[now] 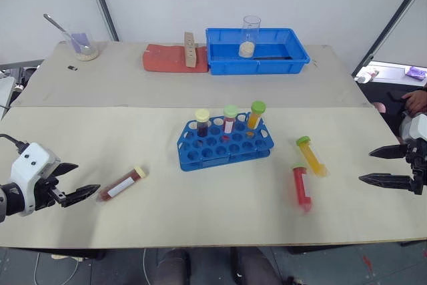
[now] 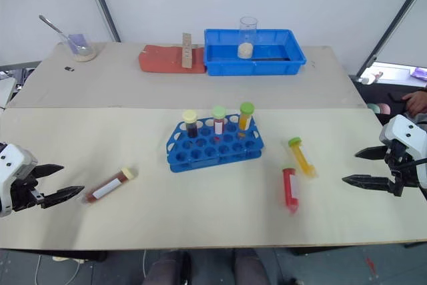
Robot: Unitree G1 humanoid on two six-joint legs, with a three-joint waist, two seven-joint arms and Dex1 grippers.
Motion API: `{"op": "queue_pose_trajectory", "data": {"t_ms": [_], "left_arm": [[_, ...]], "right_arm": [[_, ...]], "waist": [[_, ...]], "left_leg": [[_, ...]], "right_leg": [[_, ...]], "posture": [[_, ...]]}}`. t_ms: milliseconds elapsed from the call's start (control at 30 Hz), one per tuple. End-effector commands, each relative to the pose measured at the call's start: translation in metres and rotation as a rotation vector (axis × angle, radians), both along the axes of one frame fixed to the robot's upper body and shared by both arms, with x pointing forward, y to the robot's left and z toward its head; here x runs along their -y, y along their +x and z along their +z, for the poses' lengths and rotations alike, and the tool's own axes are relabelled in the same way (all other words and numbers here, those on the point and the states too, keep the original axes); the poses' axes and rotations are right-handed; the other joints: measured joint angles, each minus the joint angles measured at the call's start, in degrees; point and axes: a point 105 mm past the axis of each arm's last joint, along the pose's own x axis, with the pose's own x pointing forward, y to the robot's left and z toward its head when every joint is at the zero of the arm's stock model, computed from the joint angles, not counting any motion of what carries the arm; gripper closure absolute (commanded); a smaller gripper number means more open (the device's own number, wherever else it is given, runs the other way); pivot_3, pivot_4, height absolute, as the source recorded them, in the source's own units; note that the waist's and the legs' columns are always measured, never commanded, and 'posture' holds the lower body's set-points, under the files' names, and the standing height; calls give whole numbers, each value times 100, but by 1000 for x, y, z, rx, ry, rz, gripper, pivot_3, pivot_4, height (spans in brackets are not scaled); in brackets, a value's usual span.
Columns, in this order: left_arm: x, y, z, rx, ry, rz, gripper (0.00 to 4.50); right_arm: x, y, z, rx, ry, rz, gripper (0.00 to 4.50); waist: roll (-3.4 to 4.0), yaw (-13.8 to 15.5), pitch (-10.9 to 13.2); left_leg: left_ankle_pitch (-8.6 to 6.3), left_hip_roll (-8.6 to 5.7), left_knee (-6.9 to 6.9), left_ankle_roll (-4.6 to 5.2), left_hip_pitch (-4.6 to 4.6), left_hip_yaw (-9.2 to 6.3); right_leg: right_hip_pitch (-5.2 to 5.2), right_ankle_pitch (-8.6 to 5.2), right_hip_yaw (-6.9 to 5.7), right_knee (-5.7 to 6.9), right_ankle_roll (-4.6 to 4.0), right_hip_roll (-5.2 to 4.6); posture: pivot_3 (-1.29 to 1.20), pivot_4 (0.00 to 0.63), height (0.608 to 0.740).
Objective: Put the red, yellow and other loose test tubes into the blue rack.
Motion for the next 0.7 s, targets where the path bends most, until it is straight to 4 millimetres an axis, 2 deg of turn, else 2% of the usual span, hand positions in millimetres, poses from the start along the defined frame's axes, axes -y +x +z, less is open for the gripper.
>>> {"op": "queue_pose_trajectory", "data": {"t_ms": [33,133,333,700], "left_arm": [[-6,0,2,30,-2,14,4],[-13,-2,-6,24,4,26,4],[-17,-2,-4,34,6,21,4],[-13,1,1,55,10,-4,4]], "right_arm": [[0,2,11,36,-9,12,234],[1,2,11,33,-7,14,234],[-1,2,11,35,-6,18,234],[-3,4,12,42,-1,19,234]], "waist": [[0,0,0],[3,-14,-2],[3,-4,-2],[3,-7,-2]], "left_leg": [[0,0,0,0,1,0],[0,-1,1,0,8,2],[2,0,1,-2,15,0],[2,0,1,-2,15,1]], "right_leg": [[0,-1,0,2,-1,0],[0,-6,2,17,-7,1],[0,-10,2,28,-11,4],[1,-11,2,28,-11,4]], "posture": [[0,150,740],[0,150,740],[0,150,740],[0,150,740]]}}
